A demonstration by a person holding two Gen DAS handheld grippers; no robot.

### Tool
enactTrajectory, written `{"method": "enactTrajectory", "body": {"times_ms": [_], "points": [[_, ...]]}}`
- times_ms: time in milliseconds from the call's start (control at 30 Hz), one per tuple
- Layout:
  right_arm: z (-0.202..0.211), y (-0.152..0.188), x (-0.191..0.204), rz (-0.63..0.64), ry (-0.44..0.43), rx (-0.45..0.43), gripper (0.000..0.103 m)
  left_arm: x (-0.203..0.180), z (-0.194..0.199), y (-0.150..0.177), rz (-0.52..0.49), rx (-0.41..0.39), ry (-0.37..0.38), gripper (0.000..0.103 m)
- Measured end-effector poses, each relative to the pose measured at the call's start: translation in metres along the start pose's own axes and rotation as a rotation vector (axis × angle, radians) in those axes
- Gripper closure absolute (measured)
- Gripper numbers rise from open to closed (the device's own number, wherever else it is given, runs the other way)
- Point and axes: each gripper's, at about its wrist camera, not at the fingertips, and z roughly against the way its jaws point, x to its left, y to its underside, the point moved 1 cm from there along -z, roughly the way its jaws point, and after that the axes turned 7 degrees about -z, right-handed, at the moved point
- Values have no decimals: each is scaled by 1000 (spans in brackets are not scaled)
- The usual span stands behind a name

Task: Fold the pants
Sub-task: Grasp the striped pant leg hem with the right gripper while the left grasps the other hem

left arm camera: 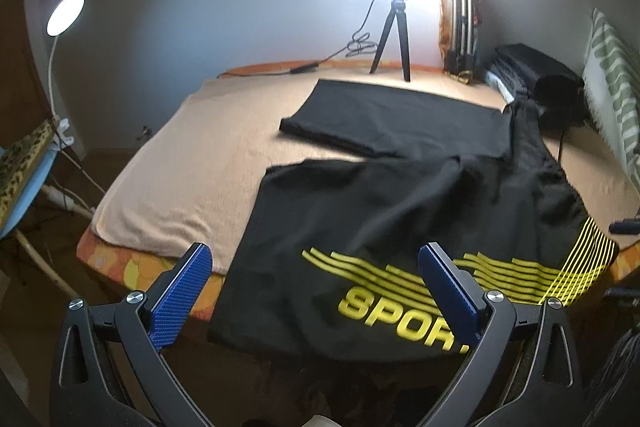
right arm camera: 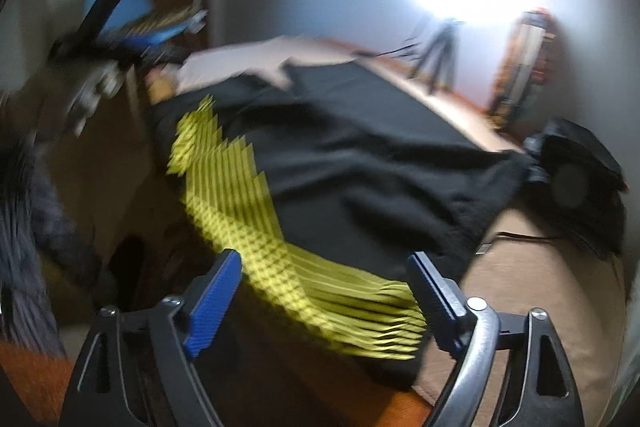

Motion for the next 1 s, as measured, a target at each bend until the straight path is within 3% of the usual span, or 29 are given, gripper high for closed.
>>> {"method": "enactTrajectory", "body": {"times_ms": [167, 367, 567, 700, 833, 1000], "points": [[-23, 18, 32, 185, 18, 102, 27, 16, -3, 14, 68, 56, 36, 1], [-35, 21, 36, 239, 60, 129, 34, 34, -10, 34, 158, 131, 69, 8], [-40, 17, 38, 236, 48, 143, 60, 38, -10, 43, 174, 146, 81, 11], [-40, 11, 36, 206, 25, 141, 75, 27, -2, 41, 76, 117, 73, 11], [-34, 0, 27, 153, -4, 124, 85, -2, 9, 39, -140, 77, 79, 11], [-29, -22, 10, 93, 20, 87, 94, -28, 11, 42, -306, 58, 101, 11]]}}
